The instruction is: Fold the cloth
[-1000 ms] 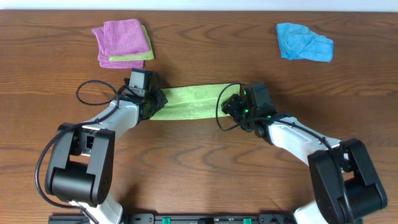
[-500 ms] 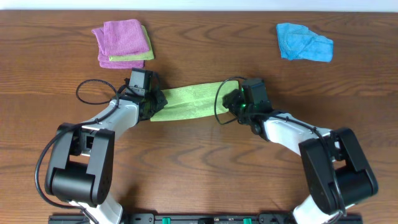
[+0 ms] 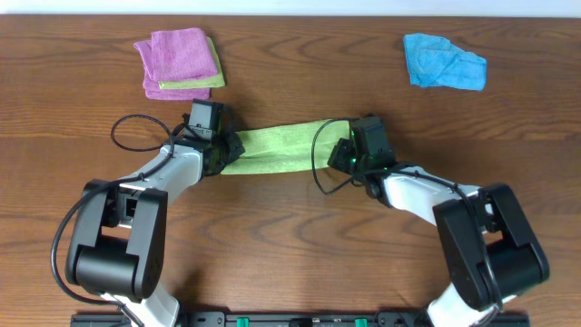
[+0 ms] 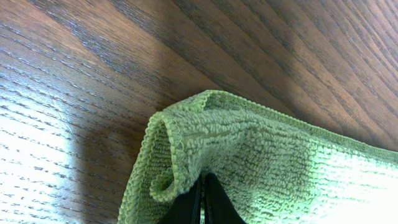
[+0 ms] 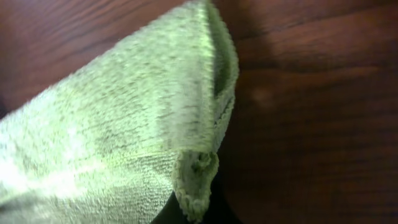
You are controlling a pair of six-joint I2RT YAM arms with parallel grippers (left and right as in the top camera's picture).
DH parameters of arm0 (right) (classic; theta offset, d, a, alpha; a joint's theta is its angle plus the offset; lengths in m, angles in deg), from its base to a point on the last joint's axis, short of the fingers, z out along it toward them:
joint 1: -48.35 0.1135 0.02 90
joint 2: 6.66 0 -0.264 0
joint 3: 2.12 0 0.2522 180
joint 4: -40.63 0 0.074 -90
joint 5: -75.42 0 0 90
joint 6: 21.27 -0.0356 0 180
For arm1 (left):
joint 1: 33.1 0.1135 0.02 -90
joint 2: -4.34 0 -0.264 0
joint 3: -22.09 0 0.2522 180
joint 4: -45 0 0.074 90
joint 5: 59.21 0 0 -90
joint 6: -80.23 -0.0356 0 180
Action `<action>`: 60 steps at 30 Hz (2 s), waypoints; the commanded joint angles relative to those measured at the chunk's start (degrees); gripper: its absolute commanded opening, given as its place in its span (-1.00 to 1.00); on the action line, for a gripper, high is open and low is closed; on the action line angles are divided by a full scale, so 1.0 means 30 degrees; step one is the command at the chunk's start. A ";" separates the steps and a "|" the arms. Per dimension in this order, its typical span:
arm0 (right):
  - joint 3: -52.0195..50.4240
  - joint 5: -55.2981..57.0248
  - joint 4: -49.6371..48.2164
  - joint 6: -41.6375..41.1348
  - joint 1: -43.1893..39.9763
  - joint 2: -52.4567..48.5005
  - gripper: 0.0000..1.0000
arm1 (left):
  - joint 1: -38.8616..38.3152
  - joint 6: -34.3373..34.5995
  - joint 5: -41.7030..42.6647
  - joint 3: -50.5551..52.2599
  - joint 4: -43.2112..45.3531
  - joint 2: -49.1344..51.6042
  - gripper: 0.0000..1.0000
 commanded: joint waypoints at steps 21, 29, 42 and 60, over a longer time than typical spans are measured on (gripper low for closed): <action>0.1545 0.1056 0.0007 0.7191 0.3009 0.2718 -0.97 | -0.0015 -0.0357 -0.0357 -0.0444 -0.0510 0.0277 -0.88; 0.2251 0.1042 -0.0073 0.7730 0.3883 0.2718 -0.97 | -0.0015 -0.0357 -0.0357 -0.0444 -0.0510 0.0277 -0.88; 0.2288 0.1049 -0.0787 0.8306 0.5370 0.2681 -0.97 | 0.0015 -0.0372 -0.0204 -0.0852 -0.0874 0.0197 -0.88; 0.4670 0.0969 -0.0189 0.8728 0.6419 0.0685 -0.97 | 0.0605 -0.1880 -0.1523 -0.1049 -0.3147 -0.2834 -0.88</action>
